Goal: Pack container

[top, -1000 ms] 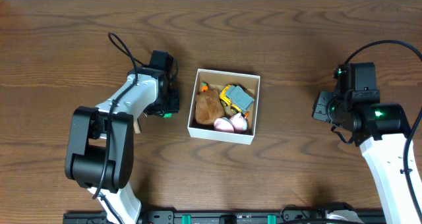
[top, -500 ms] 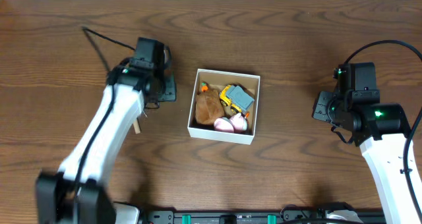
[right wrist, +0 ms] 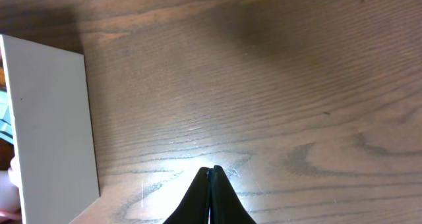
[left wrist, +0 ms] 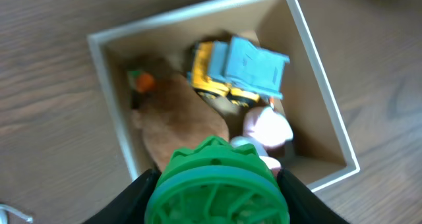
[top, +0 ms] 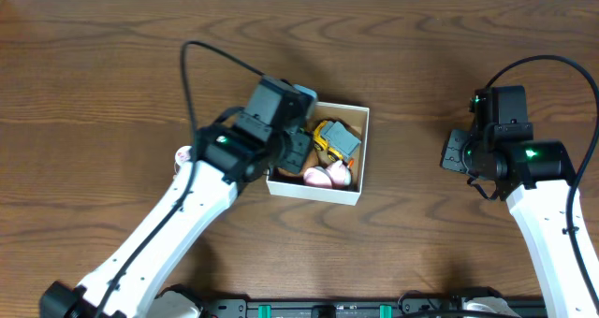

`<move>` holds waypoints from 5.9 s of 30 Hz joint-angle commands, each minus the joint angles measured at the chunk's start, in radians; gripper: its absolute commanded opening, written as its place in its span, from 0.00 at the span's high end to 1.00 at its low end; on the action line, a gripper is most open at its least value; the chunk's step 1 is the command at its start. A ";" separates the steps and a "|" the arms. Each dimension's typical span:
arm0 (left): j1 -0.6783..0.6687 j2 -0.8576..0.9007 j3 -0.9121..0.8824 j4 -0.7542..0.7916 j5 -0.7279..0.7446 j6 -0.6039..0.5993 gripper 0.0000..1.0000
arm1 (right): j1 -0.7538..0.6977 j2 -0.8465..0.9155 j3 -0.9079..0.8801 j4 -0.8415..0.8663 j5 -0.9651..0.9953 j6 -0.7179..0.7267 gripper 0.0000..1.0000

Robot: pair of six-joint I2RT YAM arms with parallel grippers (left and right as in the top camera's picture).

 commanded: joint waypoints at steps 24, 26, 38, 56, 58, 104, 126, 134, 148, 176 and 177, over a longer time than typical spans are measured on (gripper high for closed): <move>0.469 -0.138 0.009 -0.133 -0.148 -0.219 0.02 | -0.005 0.002 -0.006 0.010 0.000 -0.014 0.95; 0.543 -0.116 -0.008 -0.132 -0.143 -0.233 0.02 | -0.005 0.002 -0.006 0.013 0.000 -0.014 0.95; 0.640 0.195 -0.033 -0.177 -0.135 -0.232 0.02 | -0.005 0.002 -0.006 0.016 0.000 -0.014 0.94; 0.641 0.442 -0.037 -0.169 -0.027 -0.186 0.02 | -0.005 0.002 -0.006 0.019 0.000 -0.014 0.93; 0.641 0.448 -0.040 -0.168 -0.023 -0.179 0.02 | -0.005 0.002 -0.006 0.019 0.000 -0.014 0.93; 0.641 0.451 -0.166 -0.011 -0.020 -0.179 0.87 | -0.005 0.002 -0.006 0.016 0.000 -0.014 0.92; 0.331 0.040 -0.010 -0.092 0.100 -0.052 0.94 | -0.005 0.002 -0.006 0.016 0.000 -0.014 0.92; -0.016 -0.028 -0.011 -0.029 0.045 0.245 0.94 | -0.005 0.002 -0.006 0.015 0.000 -0.014 0.92; -0.051 0.072 -0.011 -0.010 -0.006 0.237 0.20 | -0.005 0.002 -0.006 0.015 0.000 -0.014 0.92; 0.479 0.003 -0.021 -0.010 -0.061 -0.070 0.35 | 0.211 0.156 -0.006 0.208 0.016 -0.048 0.99; 0.478 0.019 -0.021 -0.015 -0.056 -0.070 0.47 | 0.211 0.178 -0.006 0.205 0.023 -0.016 0.99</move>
